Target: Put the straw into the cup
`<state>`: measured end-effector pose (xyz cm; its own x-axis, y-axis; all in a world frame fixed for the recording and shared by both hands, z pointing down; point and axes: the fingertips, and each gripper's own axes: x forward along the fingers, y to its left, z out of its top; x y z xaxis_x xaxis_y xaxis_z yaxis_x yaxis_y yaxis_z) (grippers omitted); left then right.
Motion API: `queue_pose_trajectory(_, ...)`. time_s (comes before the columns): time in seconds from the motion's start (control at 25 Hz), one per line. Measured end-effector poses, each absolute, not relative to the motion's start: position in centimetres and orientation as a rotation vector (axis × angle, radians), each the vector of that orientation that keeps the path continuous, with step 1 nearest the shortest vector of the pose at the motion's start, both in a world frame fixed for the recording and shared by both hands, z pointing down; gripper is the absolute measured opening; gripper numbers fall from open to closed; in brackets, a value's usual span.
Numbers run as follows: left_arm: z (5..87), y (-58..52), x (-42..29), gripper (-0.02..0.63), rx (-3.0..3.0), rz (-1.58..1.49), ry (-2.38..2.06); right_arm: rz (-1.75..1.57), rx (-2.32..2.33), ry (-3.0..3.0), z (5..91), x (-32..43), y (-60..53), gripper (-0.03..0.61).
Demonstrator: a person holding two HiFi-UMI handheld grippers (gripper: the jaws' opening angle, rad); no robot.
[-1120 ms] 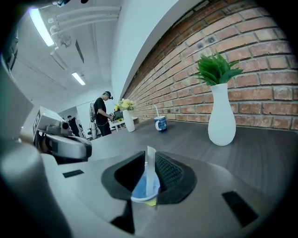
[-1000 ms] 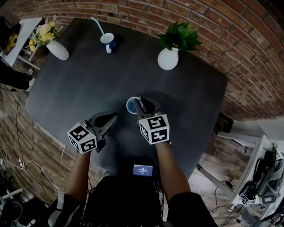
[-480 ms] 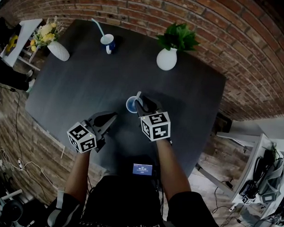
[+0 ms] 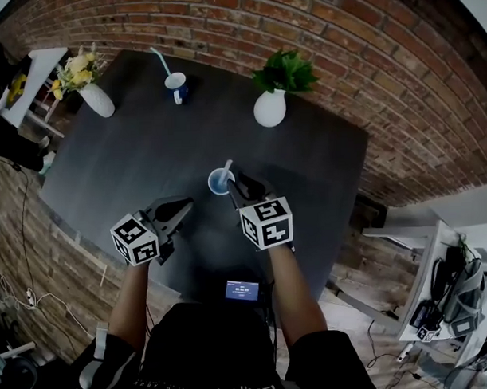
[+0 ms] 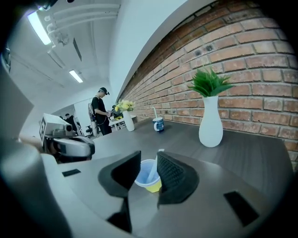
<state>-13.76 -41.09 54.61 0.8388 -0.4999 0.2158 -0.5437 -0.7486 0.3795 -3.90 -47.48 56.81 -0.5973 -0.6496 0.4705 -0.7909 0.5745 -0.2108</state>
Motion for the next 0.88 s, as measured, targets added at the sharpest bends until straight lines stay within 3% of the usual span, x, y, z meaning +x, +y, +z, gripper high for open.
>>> queue_pose_trajectory(0.4,53.0,-37.9,-12.6,0.003,2.637,0.13,-0.692,0.567,1.15,-2.494,52.0,-3.3,-41.2,0.104)
queue_pose_trajectory(0.48,52.9,-37.3,-12.5,0.003,2.637,0.123,-0.687,0.573,1.152,-2.482,52.1,-3.1,-39.8,0.02)
queue_pose_trajectory(0.88,51.7,-35.9,-11.7,0.003,2.699,0.108,-0.827,0.643,1.127,-2.465,52.9,-2.0,-36.5,0.006)
